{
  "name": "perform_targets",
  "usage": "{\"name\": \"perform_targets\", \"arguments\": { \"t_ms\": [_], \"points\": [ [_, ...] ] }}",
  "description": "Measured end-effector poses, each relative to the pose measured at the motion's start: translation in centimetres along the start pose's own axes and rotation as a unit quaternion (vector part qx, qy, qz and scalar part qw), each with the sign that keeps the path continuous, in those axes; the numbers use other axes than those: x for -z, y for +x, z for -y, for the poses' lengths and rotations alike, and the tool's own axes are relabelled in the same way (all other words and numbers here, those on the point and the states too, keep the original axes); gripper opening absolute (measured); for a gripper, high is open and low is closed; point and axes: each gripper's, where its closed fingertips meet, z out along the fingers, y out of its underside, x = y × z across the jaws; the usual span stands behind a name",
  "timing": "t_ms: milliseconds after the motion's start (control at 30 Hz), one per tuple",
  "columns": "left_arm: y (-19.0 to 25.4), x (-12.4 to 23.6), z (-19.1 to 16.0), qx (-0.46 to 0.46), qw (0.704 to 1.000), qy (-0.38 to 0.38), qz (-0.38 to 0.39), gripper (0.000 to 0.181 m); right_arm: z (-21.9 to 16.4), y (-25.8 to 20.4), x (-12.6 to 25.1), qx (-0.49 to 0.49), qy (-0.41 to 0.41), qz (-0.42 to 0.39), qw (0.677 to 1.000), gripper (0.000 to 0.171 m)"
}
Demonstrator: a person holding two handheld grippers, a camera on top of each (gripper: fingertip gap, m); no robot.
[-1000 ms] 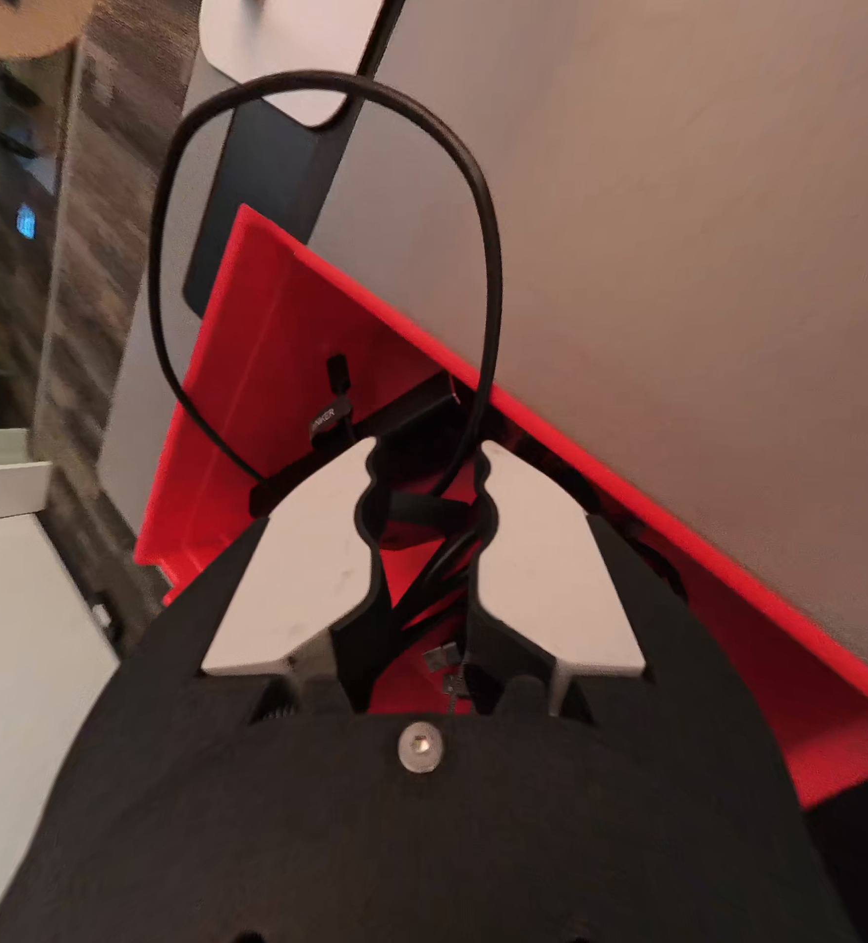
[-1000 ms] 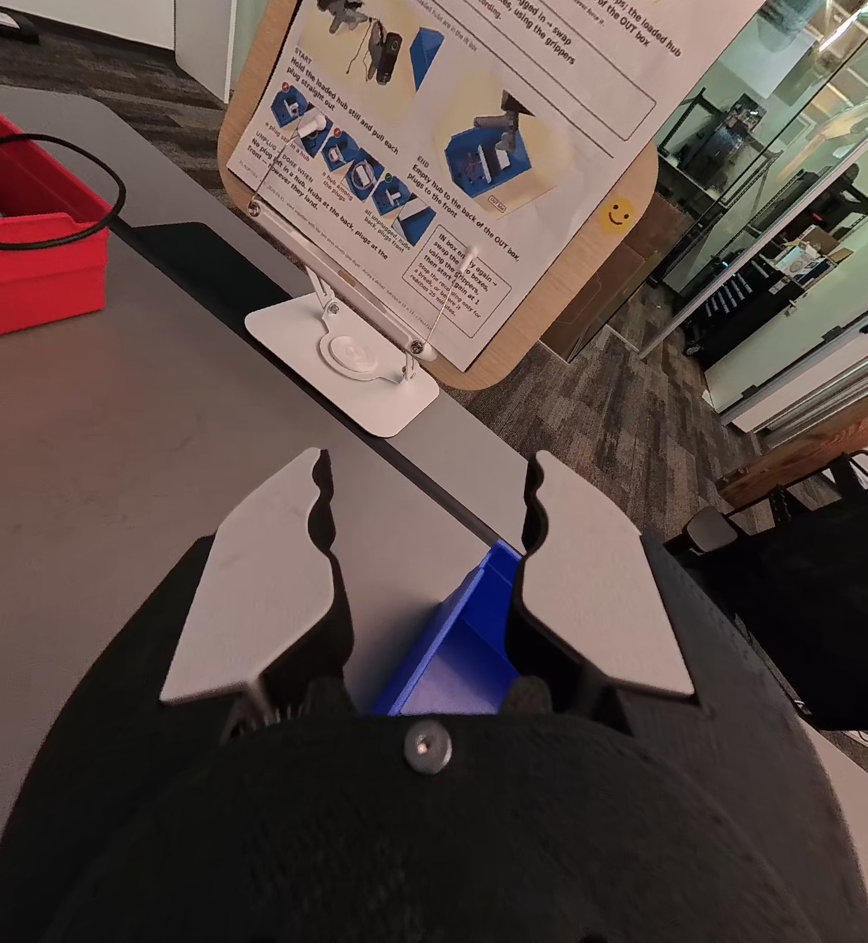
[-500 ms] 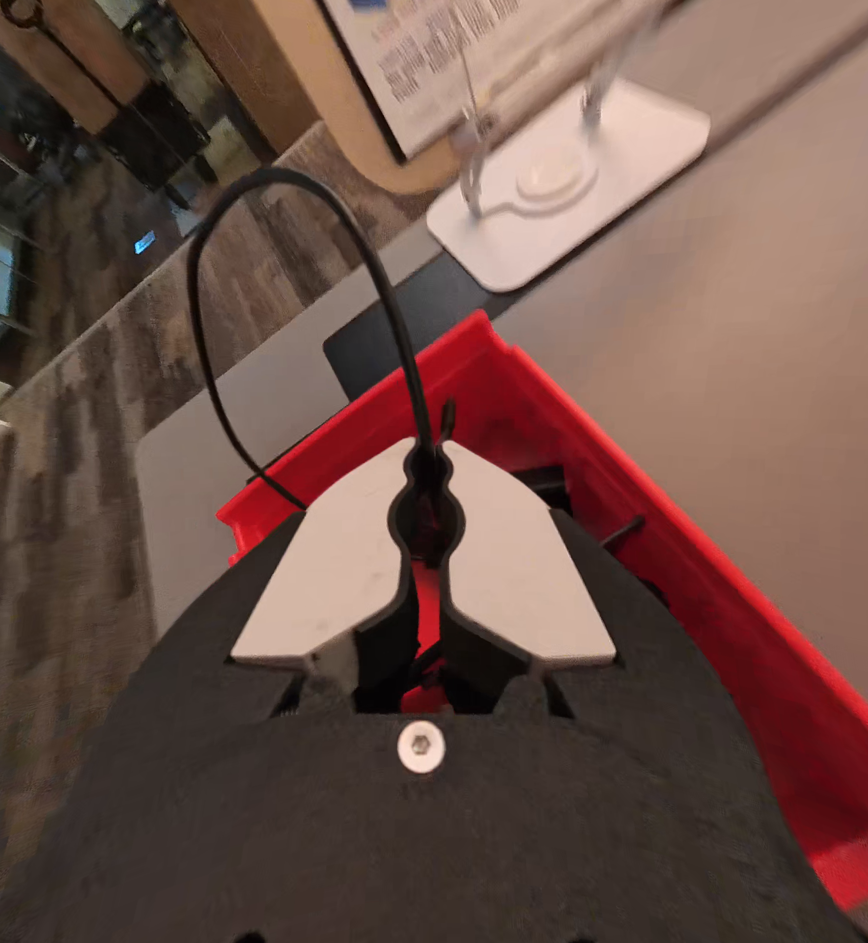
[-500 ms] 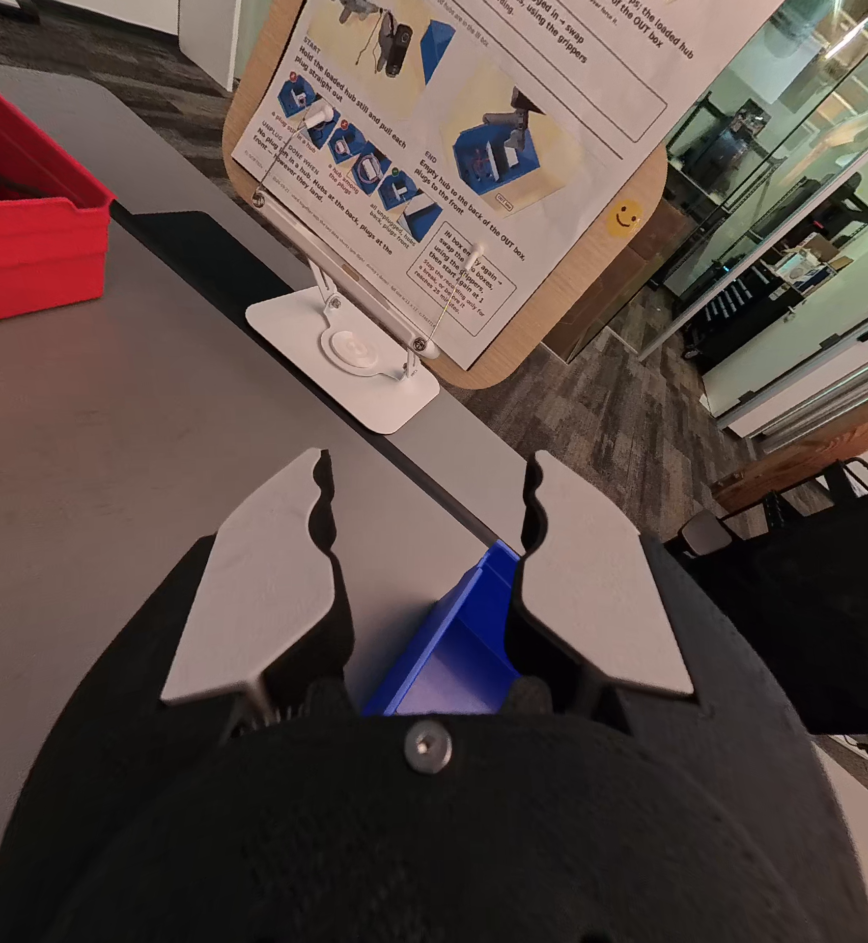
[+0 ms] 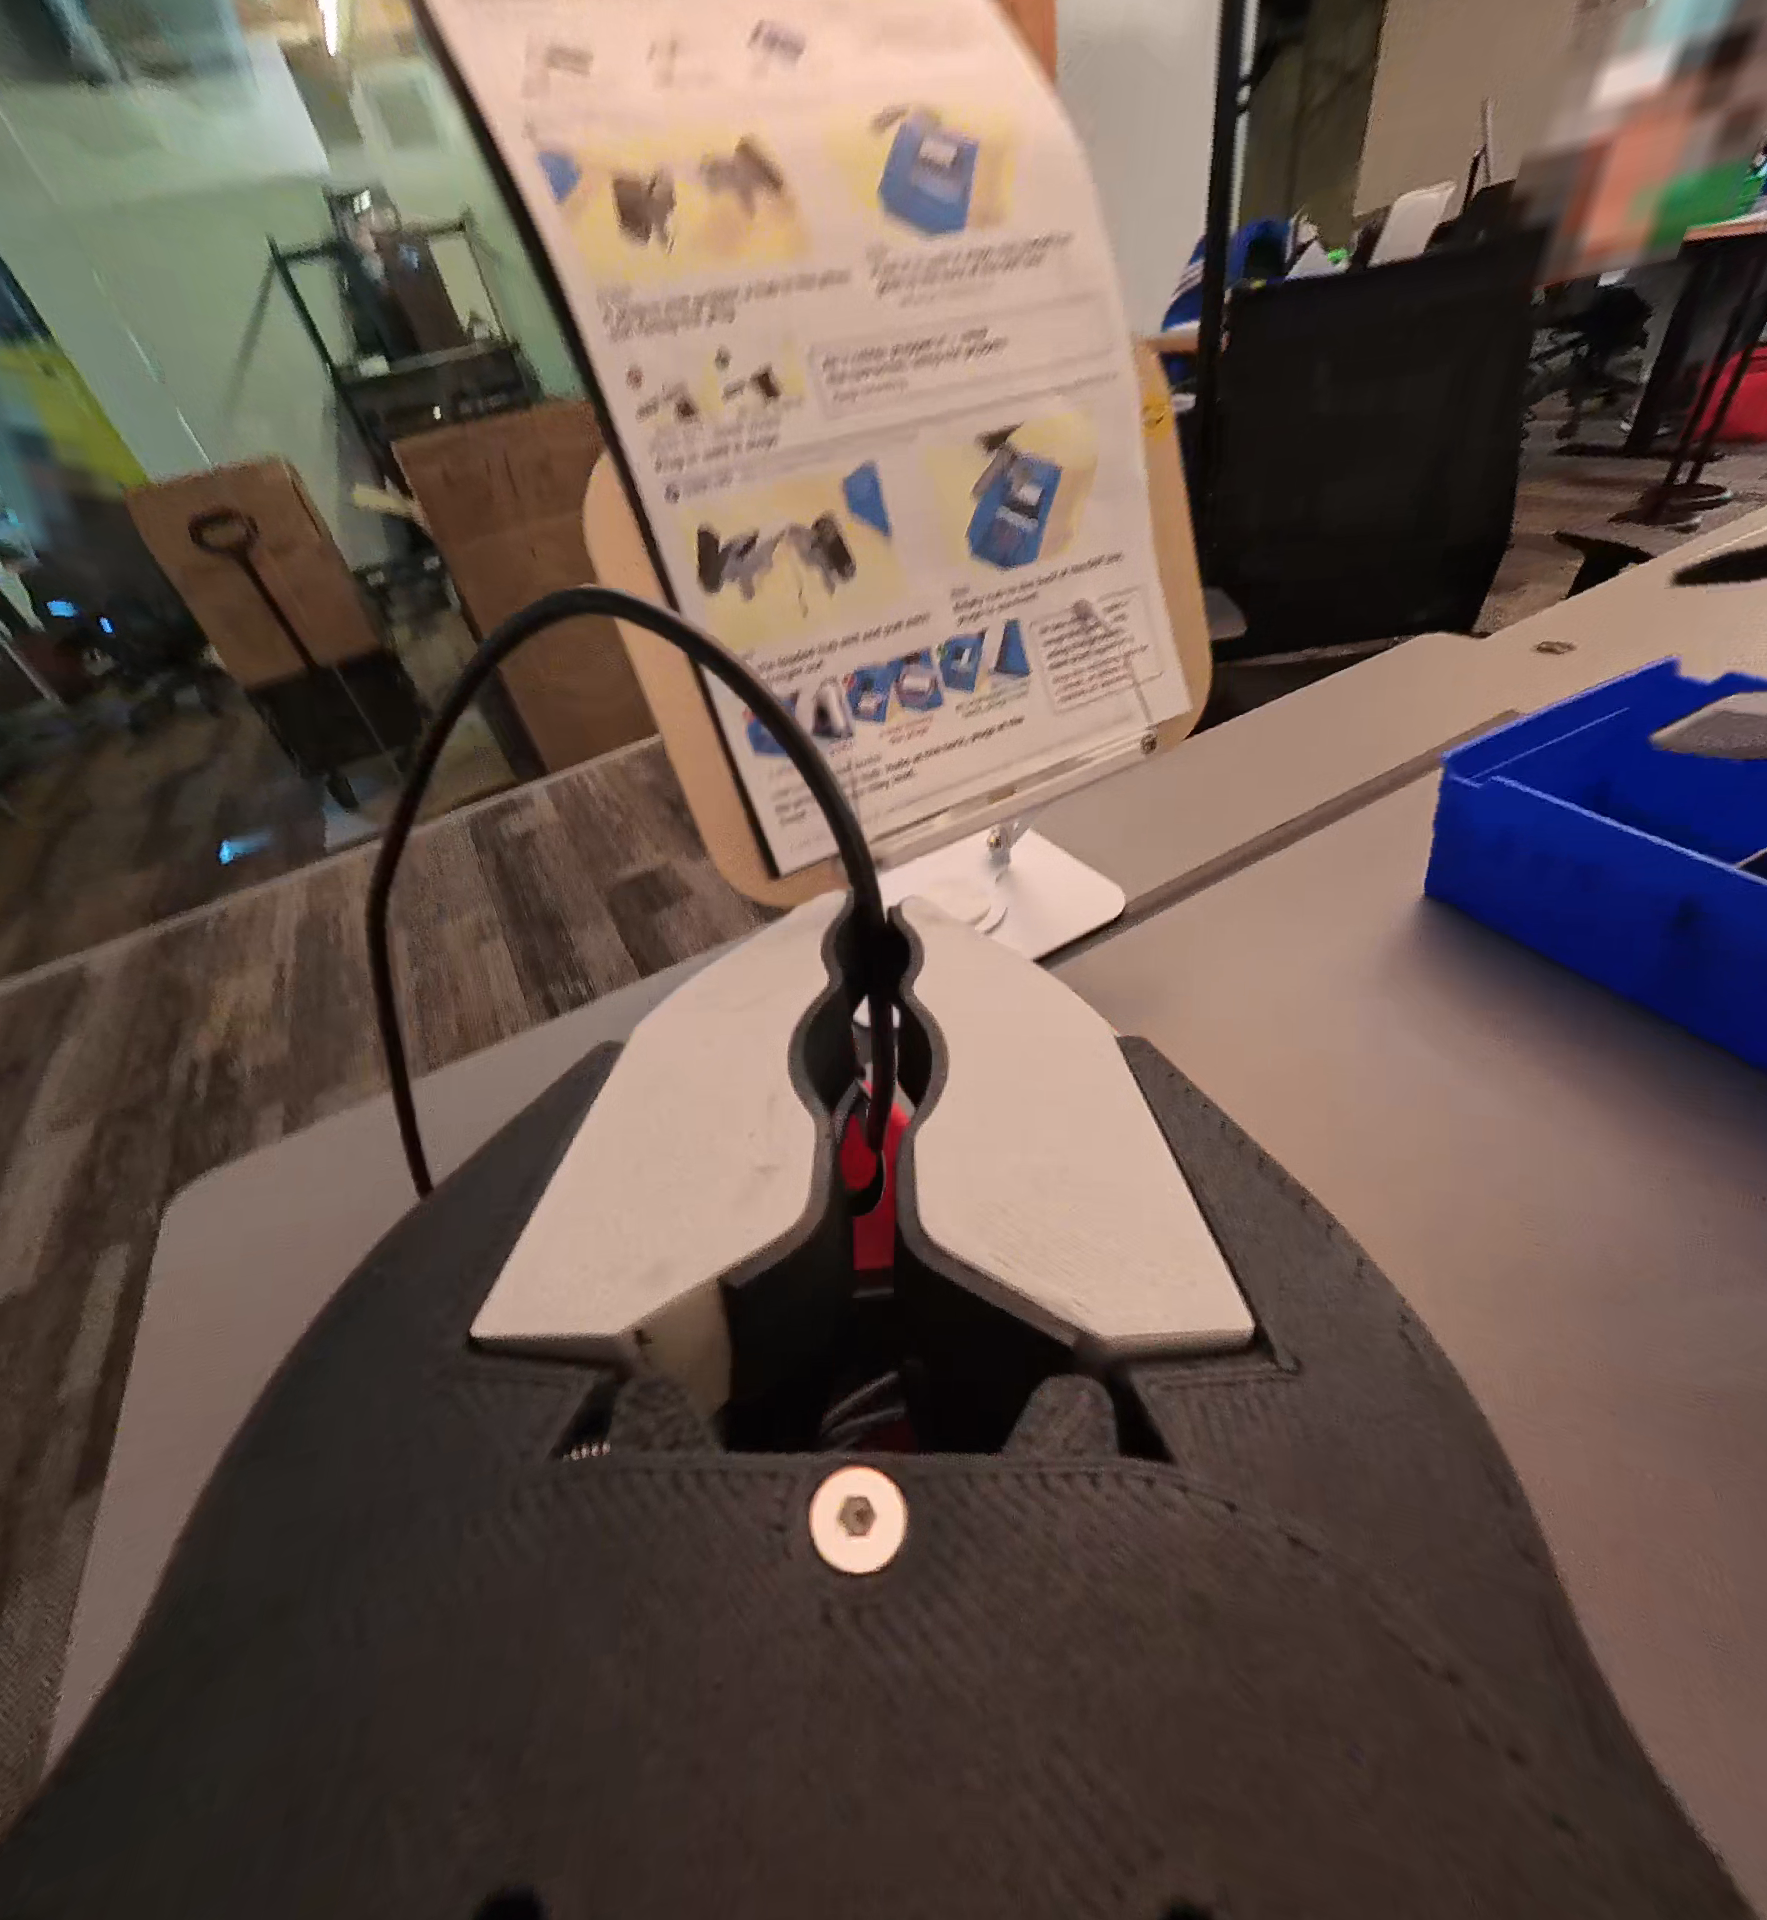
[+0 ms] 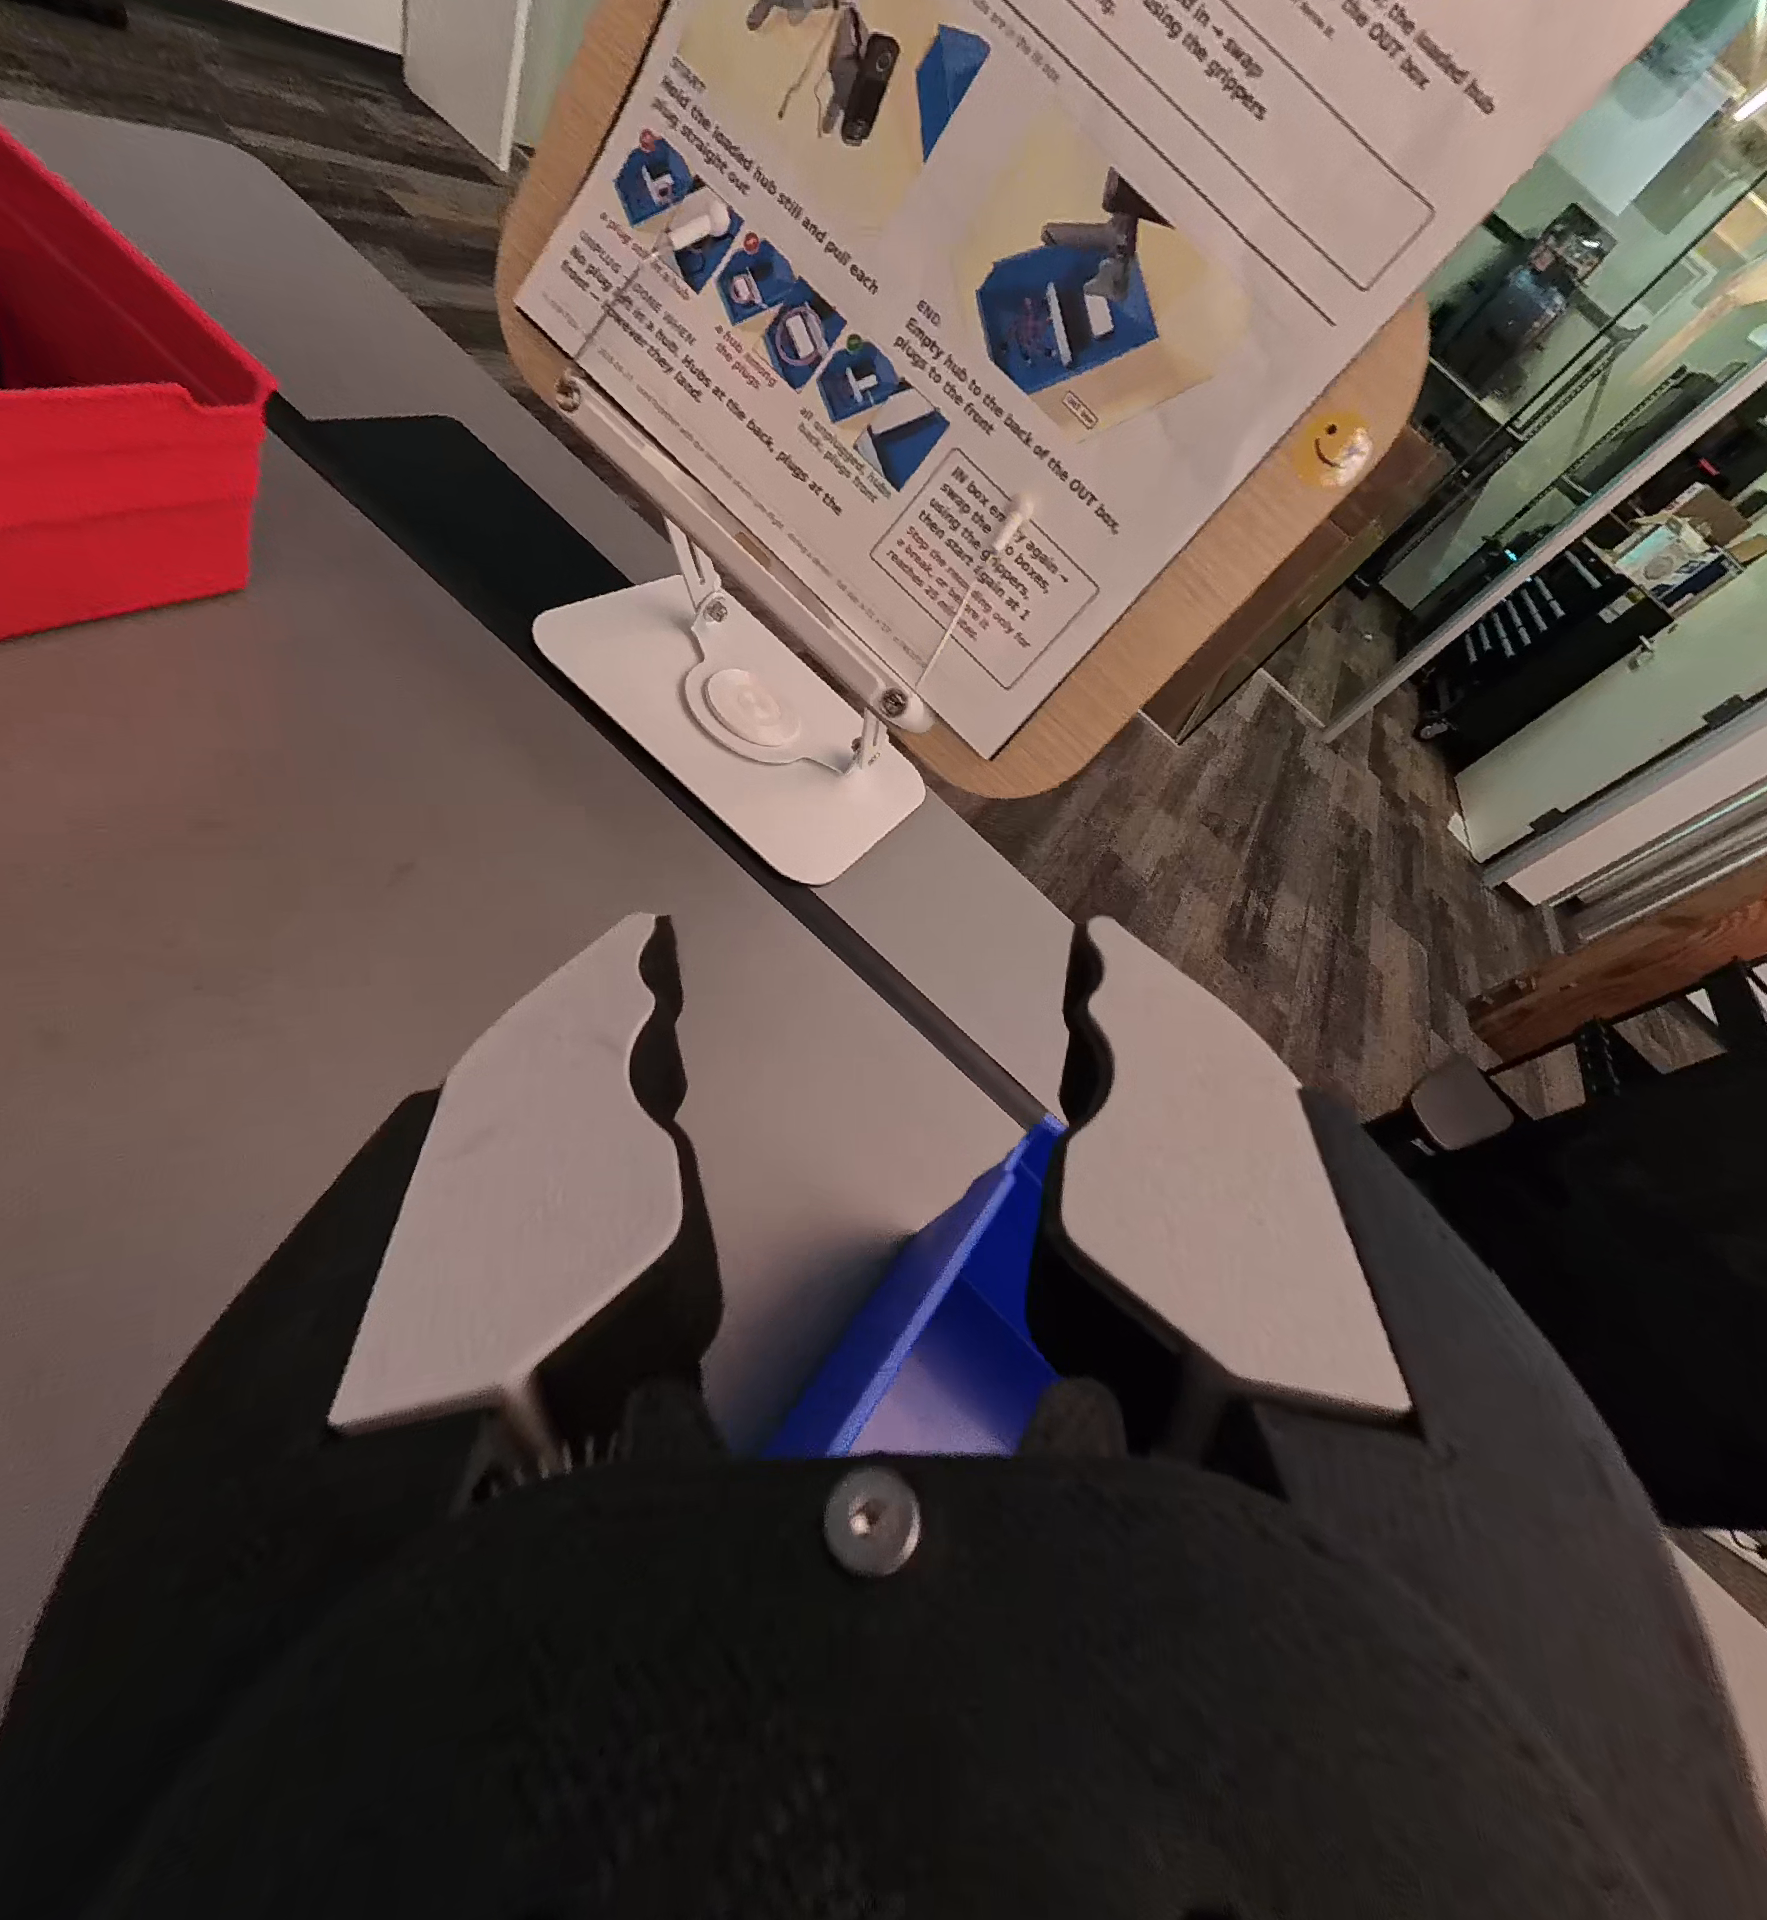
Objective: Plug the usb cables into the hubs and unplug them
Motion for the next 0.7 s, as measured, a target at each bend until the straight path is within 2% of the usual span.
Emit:
{"name": "perform_targets", "arguments": {
  "t_ms": [167,300,467,700],
  "points": [
    [2.3,1.5,2.7,-0.022,0.999,0.03,-0.006,0.002,0.3,-1.3,-0.3,-0.005,0.009,0.025,1.0,0.072],
    [0.9,0.5,5.6,-0.047,0.999,0.018,0.01,0.002,0.2,-1.7,-0.8,-0.01,0.009,0.037,0.999,0.072],
    [-0.5,0.2,13.4,-0.094,0.995,0.008,0.03,0.002,0.2,-1.5,-0.5,-0.016,0.014,0.04,0.999,0.072],
    [3.5,1.3,23.9,-0.155,0.987,0.032,0.024,0.001,1.9,-0.7,1.5,-0.035,0.055,0.045,0.997,0.071]
  ]
}}
